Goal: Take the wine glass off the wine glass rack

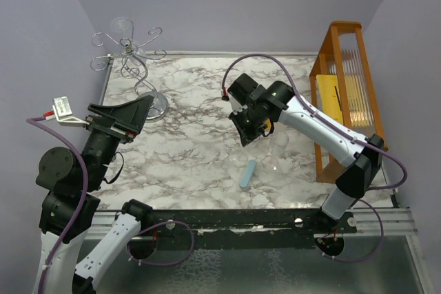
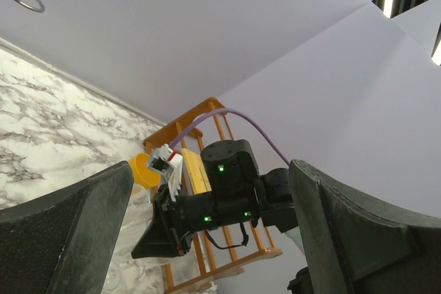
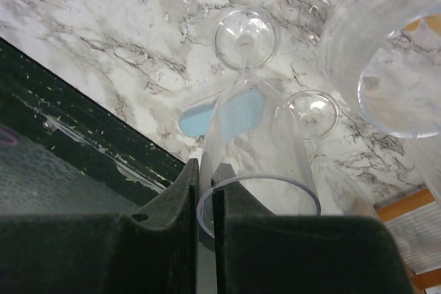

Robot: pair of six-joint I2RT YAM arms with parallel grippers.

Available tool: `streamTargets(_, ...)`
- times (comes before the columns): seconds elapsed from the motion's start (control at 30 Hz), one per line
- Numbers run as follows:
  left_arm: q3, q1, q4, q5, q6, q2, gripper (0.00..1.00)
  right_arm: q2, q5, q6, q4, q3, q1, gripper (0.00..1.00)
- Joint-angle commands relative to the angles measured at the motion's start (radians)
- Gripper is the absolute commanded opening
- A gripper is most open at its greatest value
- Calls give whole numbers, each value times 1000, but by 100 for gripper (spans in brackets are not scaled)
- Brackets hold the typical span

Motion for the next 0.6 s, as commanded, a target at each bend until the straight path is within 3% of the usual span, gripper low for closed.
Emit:
streamTargets(0.0, 11, 2, -4, -20, 1, -8, 98, 34, 53, -13, -13, 57, 20, 1)
streamTargets(0.1, 15, 2, -8, -18, 0, -10, 98, 57, 67, -12, -19, 72, 30, 3)
streamTargets(0.33, 9, 2, -22, -41, 0, -25, 97, 76, 85, -20, -35, 117, 38, 22)
streamTargets(0.57, 12, 2, -42, -53, 9, -27, 97, 52, 66, -22, -17, 166, 40, 50)
